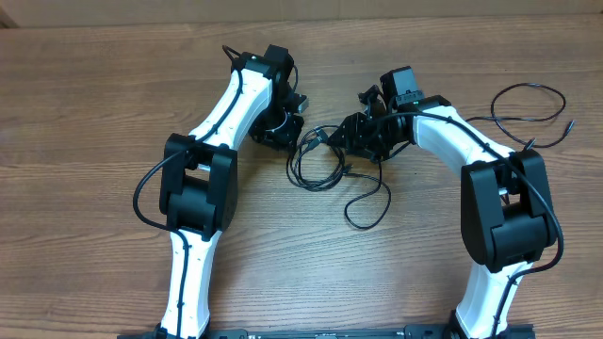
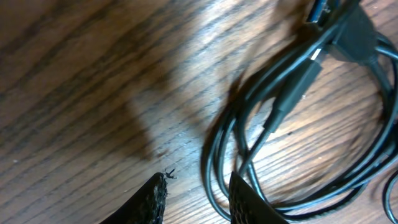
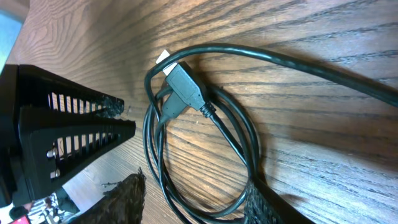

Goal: Untangle cables

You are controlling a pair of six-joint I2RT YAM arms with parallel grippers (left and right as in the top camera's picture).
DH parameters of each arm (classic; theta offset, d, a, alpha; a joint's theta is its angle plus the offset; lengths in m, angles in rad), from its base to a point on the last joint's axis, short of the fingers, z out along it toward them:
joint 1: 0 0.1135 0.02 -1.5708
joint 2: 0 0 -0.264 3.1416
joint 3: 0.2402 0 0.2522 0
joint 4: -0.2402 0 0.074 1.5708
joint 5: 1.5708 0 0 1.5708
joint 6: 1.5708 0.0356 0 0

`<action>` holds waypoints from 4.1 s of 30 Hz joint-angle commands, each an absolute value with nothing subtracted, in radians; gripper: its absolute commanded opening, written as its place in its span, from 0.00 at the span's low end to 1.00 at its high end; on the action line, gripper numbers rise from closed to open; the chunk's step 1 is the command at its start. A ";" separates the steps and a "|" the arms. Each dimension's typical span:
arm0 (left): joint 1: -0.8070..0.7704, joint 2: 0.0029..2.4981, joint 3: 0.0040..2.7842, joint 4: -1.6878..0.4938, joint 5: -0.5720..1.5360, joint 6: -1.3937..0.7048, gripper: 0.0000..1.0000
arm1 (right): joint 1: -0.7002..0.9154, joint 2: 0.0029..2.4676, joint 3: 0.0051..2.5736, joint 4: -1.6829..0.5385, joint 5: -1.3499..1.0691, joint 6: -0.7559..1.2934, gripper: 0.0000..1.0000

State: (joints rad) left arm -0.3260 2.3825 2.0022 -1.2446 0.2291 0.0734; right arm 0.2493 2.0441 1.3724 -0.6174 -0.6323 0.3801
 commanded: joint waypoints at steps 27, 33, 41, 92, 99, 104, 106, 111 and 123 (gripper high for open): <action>-0.356 2.349 1.804 -1.272 0.269 -0.333 0.37 | 0.250 2.006 1.362 -0.634 -0.619 0.339 0.55; -0.426 2.349 1.802 -1.294 0.008 -0.519 0.41 | 0.233 2.006 1.362 -0.635 -0.619 0.339 0.55; -0.435 2.350 1.790 -1.245 0.036 -0.533 0.34 | 0.200 2.006 1.362 -0.642 -0.620 0.339 0.55; -0.439 1.843 1.863 -1.137 0.017 -0.247 0.04 | 0.196 2.004 1.370 -0.379 -1.287 0.397 0.36; -0.352 1.857 1.862 -1.078 0.480 -0.021 0.04 | 0.243 2.004 1.370 -0.368 -1.285 0.502 0.41; -0.341 1.873 1.861 -1.105 0.563 0.035 0.04 | 0.278 2.004 1.370 -0.360 -1.241 0.561 0.49; -0.343 1.877 1.861 -1.117 0.579 0.042 0.04 | 0.288 2.004 1.370 -0.324 -1.207 0.627 0.49; -0.343 1.877 1.861 -1.142 0.598 0.041 0.04 | 0.310 2.004 1.370 -0.198 -1.205 0.756 0.49; -0.333 1.877 1.861 -1.128 0.726 0.015 0.04 | 0.358 2.004 1.369 -0.212 -0.923 0.780 0.04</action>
State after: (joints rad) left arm -0.3340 1.8683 1.8465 -1.1294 0.7101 0.0189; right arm 0.3542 2.0426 1.3705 -0.1925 -1.0275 0.7940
